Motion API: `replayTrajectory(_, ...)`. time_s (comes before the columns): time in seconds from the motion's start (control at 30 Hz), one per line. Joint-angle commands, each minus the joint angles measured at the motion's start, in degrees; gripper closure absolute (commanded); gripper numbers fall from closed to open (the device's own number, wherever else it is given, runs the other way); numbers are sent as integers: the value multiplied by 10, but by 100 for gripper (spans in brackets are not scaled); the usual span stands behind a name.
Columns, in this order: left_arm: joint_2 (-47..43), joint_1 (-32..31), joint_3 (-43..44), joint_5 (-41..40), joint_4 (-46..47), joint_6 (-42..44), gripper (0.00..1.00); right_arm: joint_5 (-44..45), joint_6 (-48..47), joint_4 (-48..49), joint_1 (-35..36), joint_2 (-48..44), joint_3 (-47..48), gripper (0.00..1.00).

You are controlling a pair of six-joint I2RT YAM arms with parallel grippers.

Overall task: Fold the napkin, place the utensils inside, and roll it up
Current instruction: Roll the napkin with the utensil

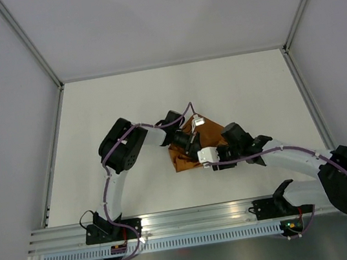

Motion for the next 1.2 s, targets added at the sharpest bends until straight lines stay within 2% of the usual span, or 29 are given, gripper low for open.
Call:
replayTrajectory(0.0,33,6,-4,-34,-6,-8,98,45,23,85,22,-23,-19,57)
replayTrajectory(0.3,48,19,0,-21,3,-28,98,92,31,143,74,-28,-57,57)
replayTrajectory(0.7,61,23,2,-11,1,-34,98,188,12,246,145,10,-110,58)
replayTrajectory(1.17,74,24,14,-3,-45,-6,98,266,-20,360,172,69,-150,60)
